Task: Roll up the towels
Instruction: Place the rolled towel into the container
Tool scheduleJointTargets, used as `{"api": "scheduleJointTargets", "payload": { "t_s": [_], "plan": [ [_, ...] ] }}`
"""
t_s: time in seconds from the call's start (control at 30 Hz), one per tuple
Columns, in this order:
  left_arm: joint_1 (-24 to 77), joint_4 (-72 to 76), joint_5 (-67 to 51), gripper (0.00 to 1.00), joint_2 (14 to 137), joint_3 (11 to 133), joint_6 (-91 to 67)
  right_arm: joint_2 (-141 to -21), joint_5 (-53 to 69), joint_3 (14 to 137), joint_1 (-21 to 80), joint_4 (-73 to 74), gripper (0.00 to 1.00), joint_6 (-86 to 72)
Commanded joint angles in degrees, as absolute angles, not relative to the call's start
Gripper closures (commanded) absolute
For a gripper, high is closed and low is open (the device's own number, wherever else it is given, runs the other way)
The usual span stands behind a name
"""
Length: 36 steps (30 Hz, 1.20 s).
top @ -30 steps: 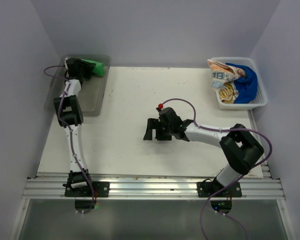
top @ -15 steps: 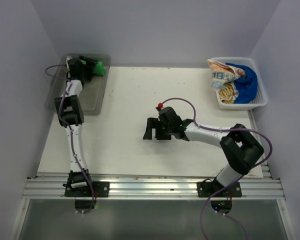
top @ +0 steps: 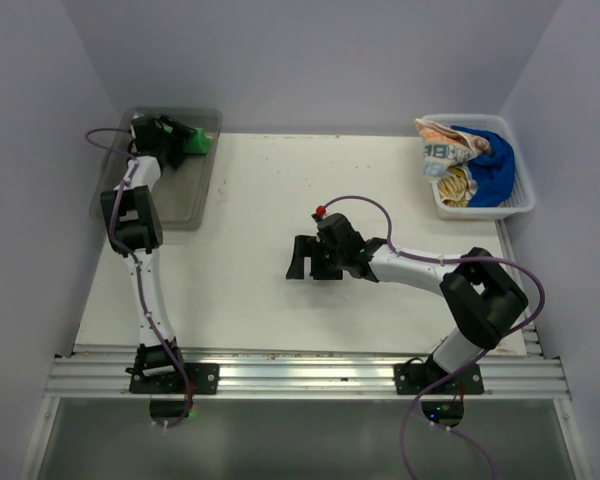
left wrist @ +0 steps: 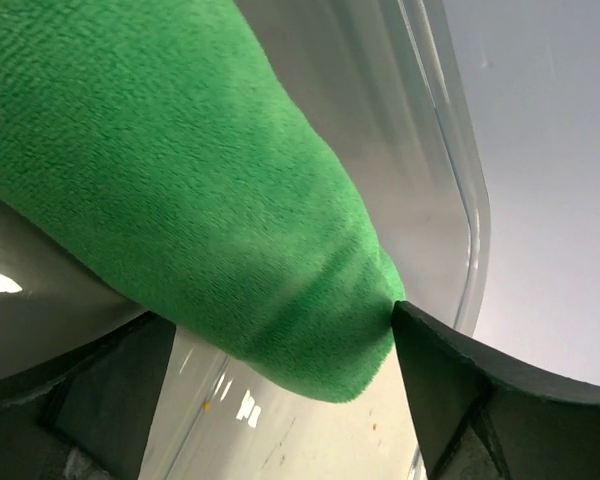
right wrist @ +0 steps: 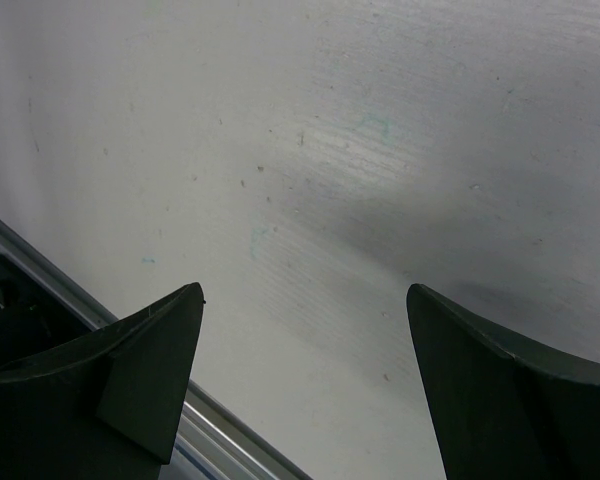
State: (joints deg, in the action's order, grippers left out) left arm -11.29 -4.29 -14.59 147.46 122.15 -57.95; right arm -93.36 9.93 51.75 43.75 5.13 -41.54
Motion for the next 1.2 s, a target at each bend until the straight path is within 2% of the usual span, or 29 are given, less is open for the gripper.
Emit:
{"api": "scheduleJointTargets", "payload": {
  "t_s": [0.0,0.23,0.37,0.53,0.87,0.97,1.17],
  "plan": [
    [-11.7,-5.4,-14.0,0.1,141.6,120.4,-55.5,-91.1,9.6,51.9,43.8,4.7,0.14,-41.3],
    [-12.0,-5.6,-12.8,0.13,138.5,116.9,-54.8,-91.1,9.6,51.7,43.7,4.6,0.14,-41.1],
    [-12.5,-6.2,-12.7,0.13,139.8,119.0,-54.4,-91.2,9.8,51.7,43.7,4.3,0.14,-41.1],
    [-12.7,-8.2,-12.9,0.31,142.7,123.4,-54.1,-91.4,9.8,51.6,43.8,4.3,0.14,-41.0],
    [-12.7,-7.7,-15.1,0.5,150.5,133.2,-54.5,-92.9,10.4,52.2,43.7,4.4,0.14,-40.9],
    [-12.7,-4.9,-15.8,0.63,151.8,132.5,-55.5,-93.3,10.5,52.6,43.8,4.6,0.14,-40.9],
    [-12.2,-1.5,-16.1,0.68,155.8,136.9,-55.8,-94.1,10.7,52.8,43.7,4.8,0.14,-40.6]
  ]
}}
